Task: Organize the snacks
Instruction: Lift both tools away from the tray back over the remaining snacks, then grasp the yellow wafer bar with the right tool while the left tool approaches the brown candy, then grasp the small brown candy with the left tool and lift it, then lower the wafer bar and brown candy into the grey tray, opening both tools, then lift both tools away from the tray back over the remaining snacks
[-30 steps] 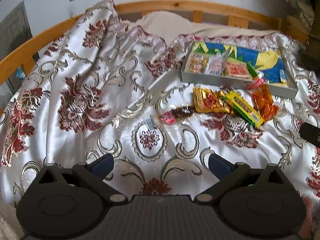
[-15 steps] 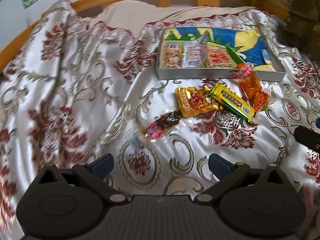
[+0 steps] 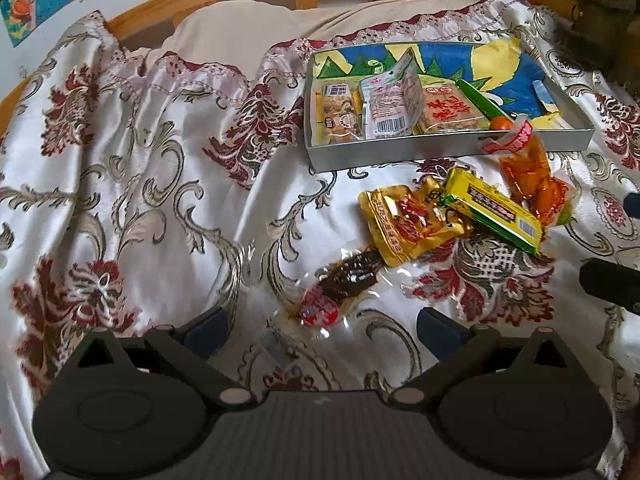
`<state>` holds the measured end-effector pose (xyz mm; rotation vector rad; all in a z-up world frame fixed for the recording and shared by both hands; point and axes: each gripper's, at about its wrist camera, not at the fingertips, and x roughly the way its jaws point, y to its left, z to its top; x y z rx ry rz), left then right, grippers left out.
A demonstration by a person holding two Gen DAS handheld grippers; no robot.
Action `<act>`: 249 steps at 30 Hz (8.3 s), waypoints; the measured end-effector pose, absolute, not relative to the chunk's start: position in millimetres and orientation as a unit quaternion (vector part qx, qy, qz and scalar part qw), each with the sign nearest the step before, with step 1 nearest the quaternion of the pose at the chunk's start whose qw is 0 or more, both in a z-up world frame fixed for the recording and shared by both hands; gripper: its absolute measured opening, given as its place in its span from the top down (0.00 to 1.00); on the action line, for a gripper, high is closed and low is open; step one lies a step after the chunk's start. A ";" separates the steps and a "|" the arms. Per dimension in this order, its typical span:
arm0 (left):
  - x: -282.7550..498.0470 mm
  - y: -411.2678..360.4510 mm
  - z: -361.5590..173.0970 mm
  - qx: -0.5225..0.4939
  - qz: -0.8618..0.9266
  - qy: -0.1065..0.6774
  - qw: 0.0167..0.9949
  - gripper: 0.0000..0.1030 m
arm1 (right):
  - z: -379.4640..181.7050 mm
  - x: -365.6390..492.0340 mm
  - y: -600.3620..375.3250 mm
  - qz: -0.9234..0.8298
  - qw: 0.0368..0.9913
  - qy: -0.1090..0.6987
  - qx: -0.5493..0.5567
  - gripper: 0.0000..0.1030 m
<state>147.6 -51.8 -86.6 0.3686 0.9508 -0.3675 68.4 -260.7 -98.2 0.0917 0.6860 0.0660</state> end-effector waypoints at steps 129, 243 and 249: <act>150.4 -106.3 -20.1 0.022 -0.273 0.309 0.911 0.93 | -68.5 92.4 -302.0 0.010 0.969 0.244 0.047 0.50; 53.0 -30.3 -13.2 0.040 -0.170 0.264 0.949 0.00 | -45.4 -32.1 -278.0 -0.069 0.977 0.182 0.089 0.01; 42.9 -33.9 -25.6 0.078 -0.180 0.297 0.934 0.00 | -55.3 -30.8 -266.9 -0.074 0.969 0.224 0.072 0.01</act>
